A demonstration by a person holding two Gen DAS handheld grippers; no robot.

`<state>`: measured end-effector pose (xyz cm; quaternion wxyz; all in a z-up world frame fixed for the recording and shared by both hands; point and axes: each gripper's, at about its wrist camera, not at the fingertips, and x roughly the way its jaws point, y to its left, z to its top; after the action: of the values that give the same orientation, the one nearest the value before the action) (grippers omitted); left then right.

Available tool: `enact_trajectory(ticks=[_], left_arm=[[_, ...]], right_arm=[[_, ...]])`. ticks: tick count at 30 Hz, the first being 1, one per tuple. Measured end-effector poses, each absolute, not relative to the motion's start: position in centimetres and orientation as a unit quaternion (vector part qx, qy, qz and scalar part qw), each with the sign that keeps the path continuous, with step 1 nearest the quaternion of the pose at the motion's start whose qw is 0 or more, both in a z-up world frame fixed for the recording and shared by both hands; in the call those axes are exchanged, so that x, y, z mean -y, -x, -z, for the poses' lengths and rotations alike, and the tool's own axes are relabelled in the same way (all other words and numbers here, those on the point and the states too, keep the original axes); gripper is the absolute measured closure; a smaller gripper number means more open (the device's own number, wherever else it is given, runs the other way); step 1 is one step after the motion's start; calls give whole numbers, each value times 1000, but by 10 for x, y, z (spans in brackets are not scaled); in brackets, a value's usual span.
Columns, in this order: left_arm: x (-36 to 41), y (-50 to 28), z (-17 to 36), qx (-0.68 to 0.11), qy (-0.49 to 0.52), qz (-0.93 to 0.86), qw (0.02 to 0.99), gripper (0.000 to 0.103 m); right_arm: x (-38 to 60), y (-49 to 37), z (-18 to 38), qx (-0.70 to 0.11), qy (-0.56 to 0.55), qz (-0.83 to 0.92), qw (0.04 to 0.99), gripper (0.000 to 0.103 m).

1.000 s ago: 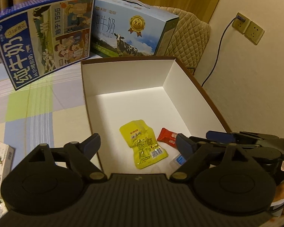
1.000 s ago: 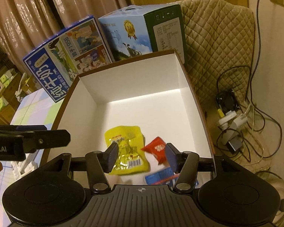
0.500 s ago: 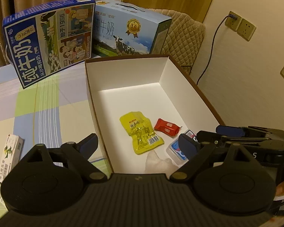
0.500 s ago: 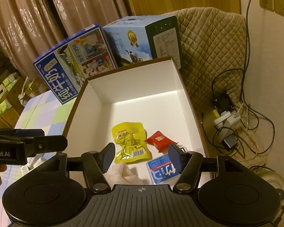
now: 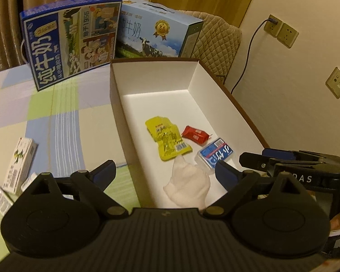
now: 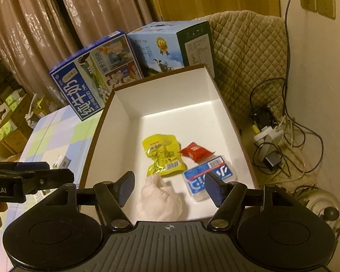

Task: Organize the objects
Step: 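Move both tools back over the loose items on the table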

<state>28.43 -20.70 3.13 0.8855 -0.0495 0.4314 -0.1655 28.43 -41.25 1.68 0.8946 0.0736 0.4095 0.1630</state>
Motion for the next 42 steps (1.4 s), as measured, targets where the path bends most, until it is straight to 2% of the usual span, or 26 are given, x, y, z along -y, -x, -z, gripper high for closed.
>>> enact_trajectory(ticks=[17,42], left_arm=[[157,-234,-35,-434,59,150,886,10],[37,-179,-9,-465,99,66,877,10]], right_arm=[[377,-236,-19,-415,-72,-180,889,37],[264,-192,0,-442,-28,-267,856,37]])
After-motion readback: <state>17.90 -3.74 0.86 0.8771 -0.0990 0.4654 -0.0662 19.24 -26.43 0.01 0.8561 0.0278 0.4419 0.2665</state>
